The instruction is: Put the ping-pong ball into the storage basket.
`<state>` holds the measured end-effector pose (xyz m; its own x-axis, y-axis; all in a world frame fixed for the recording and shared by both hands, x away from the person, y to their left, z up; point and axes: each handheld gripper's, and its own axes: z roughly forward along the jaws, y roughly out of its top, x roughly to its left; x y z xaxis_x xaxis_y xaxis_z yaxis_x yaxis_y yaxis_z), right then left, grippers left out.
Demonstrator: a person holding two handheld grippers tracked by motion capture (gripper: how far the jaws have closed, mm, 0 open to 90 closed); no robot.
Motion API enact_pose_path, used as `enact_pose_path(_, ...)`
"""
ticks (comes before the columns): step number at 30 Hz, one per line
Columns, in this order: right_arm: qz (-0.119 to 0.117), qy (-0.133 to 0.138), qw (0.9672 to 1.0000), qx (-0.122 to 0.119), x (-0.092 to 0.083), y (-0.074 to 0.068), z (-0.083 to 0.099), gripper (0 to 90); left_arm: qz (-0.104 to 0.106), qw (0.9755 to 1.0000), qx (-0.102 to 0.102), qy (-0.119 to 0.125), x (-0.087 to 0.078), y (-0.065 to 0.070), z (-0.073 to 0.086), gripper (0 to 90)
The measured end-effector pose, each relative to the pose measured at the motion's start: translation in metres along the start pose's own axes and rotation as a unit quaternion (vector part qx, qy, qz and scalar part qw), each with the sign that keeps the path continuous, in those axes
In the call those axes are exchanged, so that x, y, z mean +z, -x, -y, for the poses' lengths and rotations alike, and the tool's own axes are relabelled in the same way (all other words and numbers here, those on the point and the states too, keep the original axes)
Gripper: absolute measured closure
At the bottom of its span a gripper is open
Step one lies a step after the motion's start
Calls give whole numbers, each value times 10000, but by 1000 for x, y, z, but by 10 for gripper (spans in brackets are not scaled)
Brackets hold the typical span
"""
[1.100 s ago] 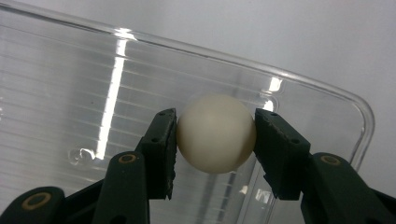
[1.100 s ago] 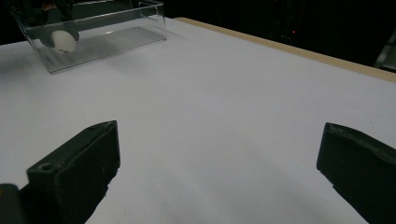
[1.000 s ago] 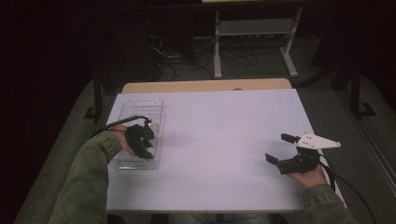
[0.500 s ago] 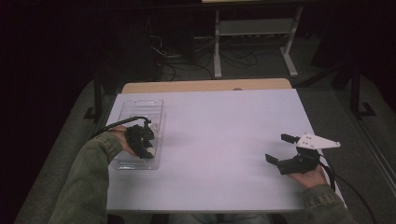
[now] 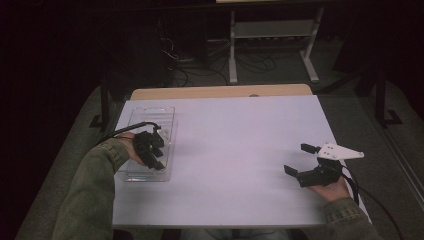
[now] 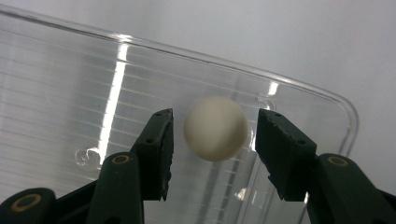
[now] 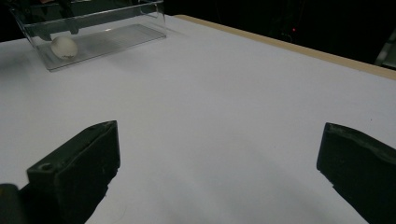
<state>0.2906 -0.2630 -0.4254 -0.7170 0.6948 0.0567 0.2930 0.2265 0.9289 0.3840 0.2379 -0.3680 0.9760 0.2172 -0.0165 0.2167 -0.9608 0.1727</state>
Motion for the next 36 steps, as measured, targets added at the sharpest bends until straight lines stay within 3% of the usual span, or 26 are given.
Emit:
enact_pose_path(11,-19,-41,10000,4,1,0,0,0,-151,9998,59,88,-17,2,-3,374)
enact_pose_path(12,-24,-45,10000,10,1,-1,0,0,-177,9997,31,167,-20,2,-3,365)
enact_pose_path(19,-37,-41,10000,8,1,-1,0,0,-329,9994,-56,116,-30,2,0,305)
enact_pose_path(27,10,-15,10000,15,0,-2,-1,0,-325,9993,-155,127,-41,3,-1,210)
enact_pose_path(31,14,-12,10000,17,0,-2,-1,0,-511,9984,-191,163,-50,6,-3,159)
enact_pose_path(35,9,-13,10000,23,0,-1,0,0,-520,9980,-237,273,-56,8,-2,134)
enact_pose_path(36,8,-20,10000,24,0,-1,0,0,-520,9979,-228,325,-59,9,-2,92)
